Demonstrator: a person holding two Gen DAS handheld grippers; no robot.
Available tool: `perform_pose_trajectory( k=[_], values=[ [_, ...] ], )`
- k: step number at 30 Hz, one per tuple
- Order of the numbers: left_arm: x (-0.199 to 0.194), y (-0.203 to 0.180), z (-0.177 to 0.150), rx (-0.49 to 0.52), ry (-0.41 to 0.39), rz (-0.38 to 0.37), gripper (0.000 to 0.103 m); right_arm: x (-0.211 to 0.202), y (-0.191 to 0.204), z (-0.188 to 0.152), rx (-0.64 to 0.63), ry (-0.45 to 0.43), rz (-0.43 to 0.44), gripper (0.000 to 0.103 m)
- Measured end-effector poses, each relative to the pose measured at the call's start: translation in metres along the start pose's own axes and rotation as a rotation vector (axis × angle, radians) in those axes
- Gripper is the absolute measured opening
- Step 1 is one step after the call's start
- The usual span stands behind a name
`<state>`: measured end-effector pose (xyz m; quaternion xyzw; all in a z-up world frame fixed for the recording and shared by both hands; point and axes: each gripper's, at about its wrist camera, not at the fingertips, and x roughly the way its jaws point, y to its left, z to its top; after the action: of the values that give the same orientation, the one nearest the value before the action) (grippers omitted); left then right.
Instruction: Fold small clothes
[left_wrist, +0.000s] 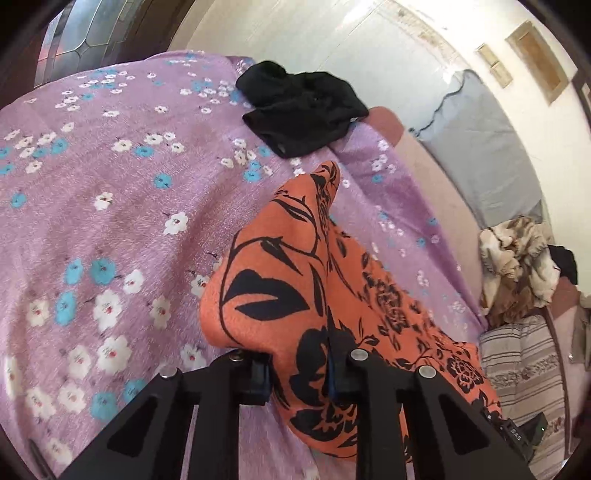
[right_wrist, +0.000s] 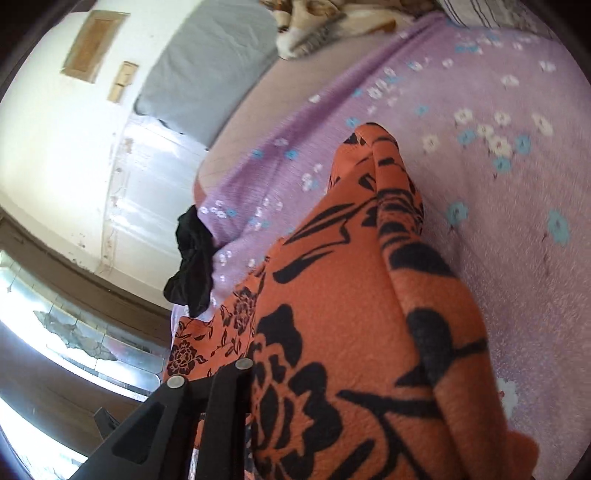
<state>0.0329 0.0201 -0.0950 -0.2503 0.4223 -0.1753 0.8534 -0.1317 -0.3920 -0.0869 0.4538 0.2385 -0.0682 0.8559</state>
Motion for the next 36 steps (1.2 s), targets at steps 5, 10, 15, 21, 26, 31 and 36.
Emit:
perform_pose_trajectory(
  k=[5, 10, 15, 21, 26, 31, 36],
  values=[
    [-0.046, 0.013, -0.036, 0.014, 0.021, 0.033, 0.025, -0.024, -0.015, -0.021, 0.063, 0.103, -0.031, 0.021],
    [-0.025, 0.037, -0.063, 0.021, 0.133, 0.109, 0.048, -0.031, -0.056, -0.035, 0.244, 0.245, -0.137, 0.032],
    [-0.022, 0.038, -0.055, 0.0, 0.159, 0.027, 0.072, -0.115, -0.053, -0.038, 0.282, 0.094, -0.205, 0.053],
    [-0.02, 0.029, -0.057, 0.007, 0.073, 0.076, 0.065, -0.109, 0.036, -0.042, -0.083, 0.059, -0.131, 0.04],
    [-0.019, 0.02, -0.059, 0.103, 0.03, 0.124, 0.035, -0.01, 0.079, -0.06, -0.23, 0.219, -0.144, 0.023],
    [-0.01, 0.021, -0.059, 0.131, 0.046, 0.103, 0.053, 0.067, 0.05, -0.083, -0.21, 0.406, -0.162, 0.023],
    [-0.007, 0.011, -0.054, 0.172, 0.017, 0.128, 0.032, 0.061, 0.033, -0.073, -0.152, 0.464, -0.075, 0.012]
  ],
)
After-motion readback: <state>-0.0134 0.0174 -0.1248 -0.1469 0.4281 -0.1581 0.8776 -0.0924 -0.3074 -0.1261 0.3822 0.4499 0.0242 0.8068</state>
